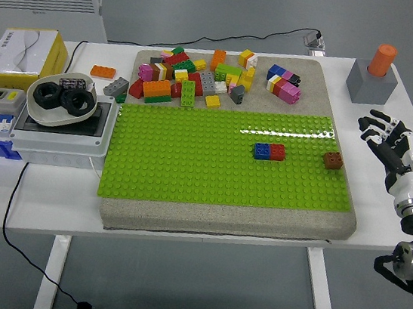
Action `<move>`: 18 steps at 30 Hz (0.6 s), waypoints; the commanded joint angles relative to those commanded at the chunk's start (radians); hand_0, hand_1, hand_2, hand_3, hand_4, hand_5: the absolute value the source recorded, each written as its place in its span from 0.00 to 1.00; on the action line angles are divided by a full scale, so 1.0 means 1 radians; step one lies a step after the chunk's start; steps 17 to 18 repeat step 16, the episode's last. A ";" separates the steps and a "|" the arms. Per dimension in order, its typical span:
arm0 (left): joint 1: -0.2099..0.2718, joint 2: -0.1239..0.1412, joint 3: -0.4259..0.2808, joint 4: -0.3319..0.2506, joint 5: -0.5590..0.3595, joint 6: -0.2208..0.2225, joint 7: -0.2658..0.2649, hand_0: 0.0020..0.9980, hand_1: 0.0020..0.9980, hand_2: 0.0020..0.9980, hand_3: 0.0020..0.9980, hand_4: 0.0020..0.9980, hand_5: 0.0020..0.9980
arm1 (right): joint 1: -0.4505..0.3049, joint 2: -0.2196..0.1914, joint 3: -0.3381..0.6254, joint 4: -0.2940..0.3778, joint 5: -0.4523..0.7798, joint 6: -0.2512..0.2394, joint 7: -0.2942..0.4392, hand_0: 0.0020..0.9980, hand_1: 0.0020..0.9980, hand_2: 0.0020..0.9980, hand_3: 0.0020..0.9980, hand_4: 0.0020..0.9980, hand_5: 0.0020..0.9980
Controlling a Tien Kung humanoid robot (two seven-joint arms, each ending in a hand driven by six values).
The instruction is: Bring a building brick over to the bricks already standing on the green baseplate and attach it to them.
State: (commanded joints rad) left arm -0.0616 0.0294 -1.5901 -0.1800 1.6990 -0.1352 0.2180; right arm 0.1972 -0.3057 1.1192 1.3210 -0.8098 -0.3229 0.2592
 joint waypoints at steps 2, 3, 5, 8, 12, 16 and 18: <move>0.002 -0.005 0.001 0.000 -0.002 0.001 -0.001 0.78 0.78 0.82 0.83 0.90 0.77 | 0.008 0.004 -0.019 0.014 0.013 -0.007 -0.011 0.69 0.66 0.64 0.67 0.83 0.27; 0.003 -0.007 0.000 0.000 -0.003 0.002 -0.001 0.78 0.78 0.82 0.83 0.90 0.77 | 0.014 0.005 -0.025 0.021 0.012 -0.010 -0.016 0.69 0.66 0.64 0.67 0.83 0.27; 0.004 -0.011 -0.003 0.000 -0.004 0.005 -0.002 0.78 0.78 0.82 0.83 0.90 0.77 | 0.026 0.007 -0.036 0.031 0.008 -0.014 -0.026 0.69 0.66 0.64 0.67 0.83 0.27; 0.003 -0.014 -0.010 0.000 0.002 0.012 -0.001 0.78 0.78 0.81 0.83 0.90 0.77 | 0.034 0.009 -0.045 0.039 0.007 -0.014 -0.034 0.68 0.65 0.65 0.67 0.83 0.27; 0.001 -0.014 -0.009 0.000 0.001 0.017 -0.001 0.78 0.78 0.81 0.83 0.90 0.77 | 0.028 0.002 -0.039 0.039 0.008 -0.012 -0.038 0.67 0.64 0.65 0.66 0.82 0.26; 0.001 -0.013 -0.010 0.000 -0.003 0.021 -0.003 0.78 0.78 0.81 0.83 0.90 0.77 | 0.023 -0.003 -0.028 0.034 0.006 -0.013 -0.040 0.67 0.64 0.65 0.66 0.82 0.26; 0.001 -0.013 -0.010 0.000 -0.003 0.021 -0.003 0.78 0.78 0.81 0.83 0.90 0.77 | 0.023 -0.003 -0.028 0.034 0.006 -0.013 -0.040 0.67 0.64 0.65 0.66 0.82 0.26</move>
